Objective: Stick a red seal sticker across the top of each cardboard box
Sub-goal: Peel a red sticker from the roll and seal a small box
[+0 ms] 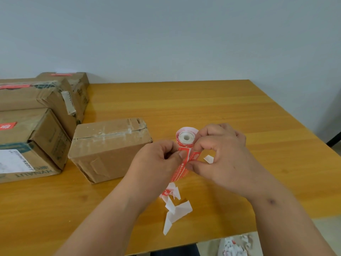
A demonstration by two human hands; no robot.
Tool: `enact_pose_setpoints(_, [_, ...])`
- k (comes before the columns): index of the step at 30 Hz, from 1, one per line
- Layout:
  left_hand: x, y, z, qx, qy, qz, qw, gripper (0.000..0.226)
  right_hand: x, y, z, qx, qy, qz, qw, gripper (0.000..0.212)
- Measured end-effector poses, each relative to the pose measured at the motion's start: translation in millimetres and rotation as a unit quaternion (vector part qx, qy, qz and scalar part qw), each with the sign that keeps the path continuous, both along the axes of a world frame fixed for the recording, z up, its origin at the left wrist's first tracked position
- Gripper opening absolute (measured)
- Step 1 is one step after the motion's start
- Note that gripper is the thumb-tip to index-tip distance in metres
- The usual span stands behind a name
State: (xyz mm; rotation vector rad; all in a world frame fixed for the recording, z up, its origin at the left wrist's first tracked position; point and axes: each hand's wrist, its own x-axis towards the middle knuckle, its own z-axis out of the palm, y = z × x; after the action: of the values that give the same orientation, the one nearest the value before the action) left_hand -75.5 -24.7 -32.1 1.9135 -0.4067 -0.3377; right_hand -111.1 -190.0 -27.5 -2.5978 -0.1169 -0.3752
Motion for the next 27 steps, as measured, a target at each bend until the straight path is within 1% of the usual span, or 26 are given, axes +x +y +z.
enact_pose_setpoints(2, [0, 1, 2, -0.009, -0.02, -0.002, 1.0, 0.031, 2, 1, 3, -0.006, 0.02, -0.002, 1.0, 0.025])
enact_pose_setpoints(4, [-1, 2, 4, -0.02, -0.041, -0.007, 0.999, 0.025, 4, 2, 4, -0.02, 0.033, -0.002, 0.999, 0.021])
enact_pose_setpoints(6, [-1, 3, 5, -0.025, -0.05, -0.01, 0.998, 0.016, 5, 2, 1, -0.027, 0.031, -0.001, 0.999, 0.02])
enact_pose_setpoints(7, [-2, 4, 5, -0.023, -0.05, -0.012, 0.998, 0.015, 5, 2, 0, -0.027, 0.026, 0.0, 0.999, 0.024])
enact_pose_setpoints(10, [-1, 7, 5, 0.007, -0.049, -0.03, 0.998, 0.017, 5, 2, -2, -0.036, 0.014, -0.011, 0.999, 0.036])
enact_pose_setpoints(13, [1, 7, 2, 0.021, -0.047, -0.023, 0.998, 0.022, 5, 4, -3, -0.039, 0.014, -0.003, 0.999, 0.033])
enact_pose_setpoints(17, [0, 4, -2, -0.005, -0.016, -0.016, 1.0, 0.024, 3, 2, -3, -0.025, 0.011, 0.009, 1.0, 0.024])
enact_pose_setpoints(21, [1, 4, -5, -0.032, 0.013, -0.006, 0.999, 0.025, 2, 4, -3, -0.049, -0.003, -0.001, 0.999, 0.027])
enact_pose_setpoints(27, [1, 4, -4, -0.07, 0.055, 0.004, 0.996, 0.02, 0, 5, -2, -0.033, -0.018, -0.004, 0.999, 0.018])
